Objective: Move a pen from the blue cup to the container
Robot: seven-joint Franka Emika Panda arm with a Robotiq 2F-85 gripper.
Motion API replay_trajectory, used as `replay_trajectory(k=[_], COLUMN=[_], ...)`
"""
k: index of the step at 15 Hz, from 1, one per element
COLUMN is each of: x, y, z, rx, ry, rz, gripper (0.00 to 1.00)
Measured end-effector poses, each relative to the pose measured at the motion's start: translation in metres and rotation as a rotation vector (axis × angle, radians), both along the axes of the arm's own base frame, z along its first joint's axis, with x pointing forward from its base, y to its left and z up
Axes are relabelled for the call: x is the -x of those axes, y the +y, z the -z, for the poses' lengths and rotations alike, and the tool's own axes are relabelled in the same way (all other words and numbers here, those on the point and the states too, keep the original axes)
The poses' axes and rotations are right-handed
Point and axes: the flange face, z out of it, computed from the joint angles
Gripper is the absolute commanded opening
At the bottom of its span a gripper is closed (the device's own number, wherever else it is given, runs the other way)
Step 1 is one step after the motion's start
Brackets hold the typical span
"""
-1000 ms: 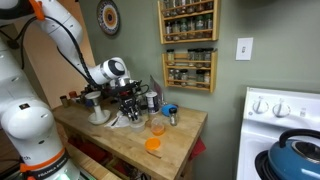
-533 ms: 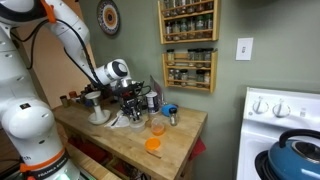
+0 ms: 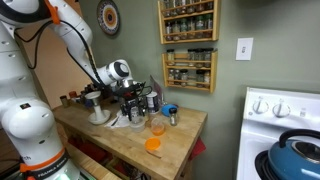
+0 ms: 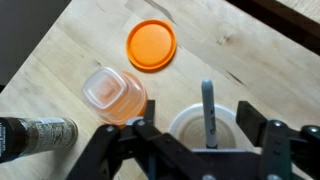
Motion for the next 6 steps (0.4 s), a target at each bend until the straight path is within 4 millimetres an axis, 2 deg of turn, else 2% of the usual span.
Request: replay_trajectory(k=[3,6], x=[-0.002,0.02], y=[-0.007,-0.012], z=[-0.02,-0.046], rx=[-0.033,-0.085], ry=[-0.068,-0.125], rz=[-0.015,-0.147], gripper=[1.0,0.99])
